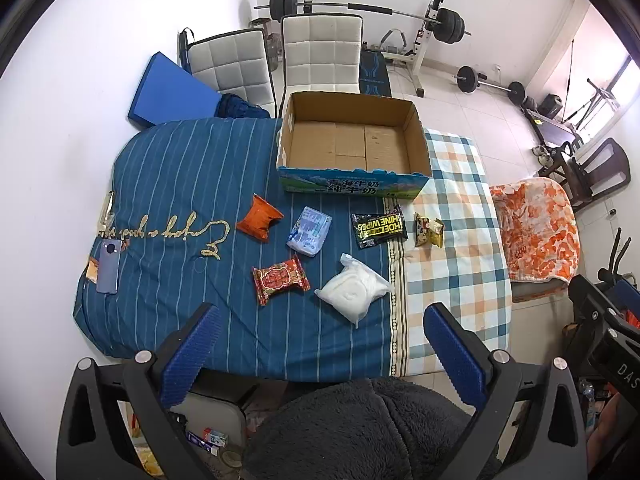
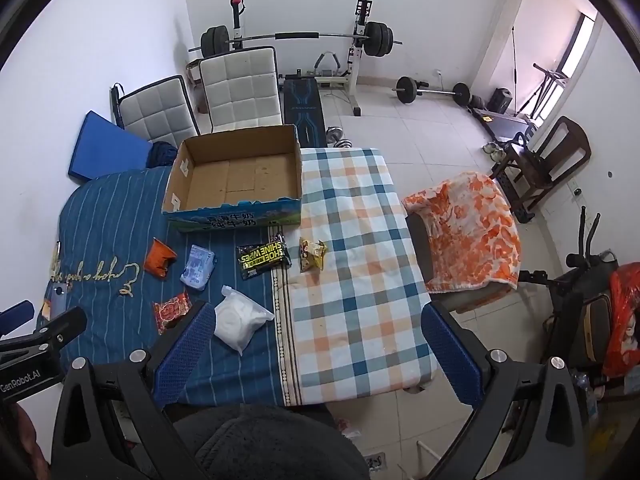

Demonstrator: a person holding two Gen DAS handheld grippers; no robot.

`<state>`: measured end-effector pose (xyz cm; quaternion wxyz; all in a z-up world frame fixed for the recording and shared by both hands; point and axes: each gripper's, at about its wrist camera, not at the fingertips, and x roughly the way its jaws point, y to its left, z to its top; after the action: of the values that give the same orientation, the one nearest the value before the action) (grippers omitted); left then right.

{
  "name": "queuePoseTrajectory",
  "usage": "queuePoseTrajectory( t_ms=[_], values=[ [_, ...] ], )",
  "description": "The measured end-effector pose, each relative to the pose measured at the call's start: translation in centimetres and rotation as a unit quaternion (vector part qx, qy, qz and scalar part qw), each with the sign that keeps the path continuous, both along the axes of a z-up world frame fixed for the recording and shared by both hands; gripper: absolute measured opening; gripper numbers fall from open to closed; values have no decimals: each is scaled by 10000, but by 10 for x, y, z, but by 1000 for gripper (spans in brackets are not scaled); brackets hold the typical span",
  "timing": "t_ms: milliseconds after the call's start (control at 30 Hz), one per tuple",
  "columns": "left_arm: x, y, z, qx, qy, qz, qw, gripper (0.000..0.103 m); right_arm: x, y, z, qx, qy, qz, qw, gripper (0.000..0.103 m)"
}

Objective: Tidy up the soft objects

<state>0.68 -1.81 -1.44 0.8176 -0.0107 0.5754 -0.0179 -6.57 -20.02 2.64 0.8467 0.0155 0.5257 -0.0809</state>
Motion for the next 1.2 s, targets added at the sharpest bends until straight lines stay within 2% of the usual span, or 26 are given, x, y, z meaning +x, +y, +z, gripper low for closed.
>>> queuePoseTrajectory(
  t_ms=[1200],
  values=[
    [5, -1, 8, -29, -84, 50, 9999, 103, 4, -3, 7, 11, -56, 46, 10000, 103]
  ],
)
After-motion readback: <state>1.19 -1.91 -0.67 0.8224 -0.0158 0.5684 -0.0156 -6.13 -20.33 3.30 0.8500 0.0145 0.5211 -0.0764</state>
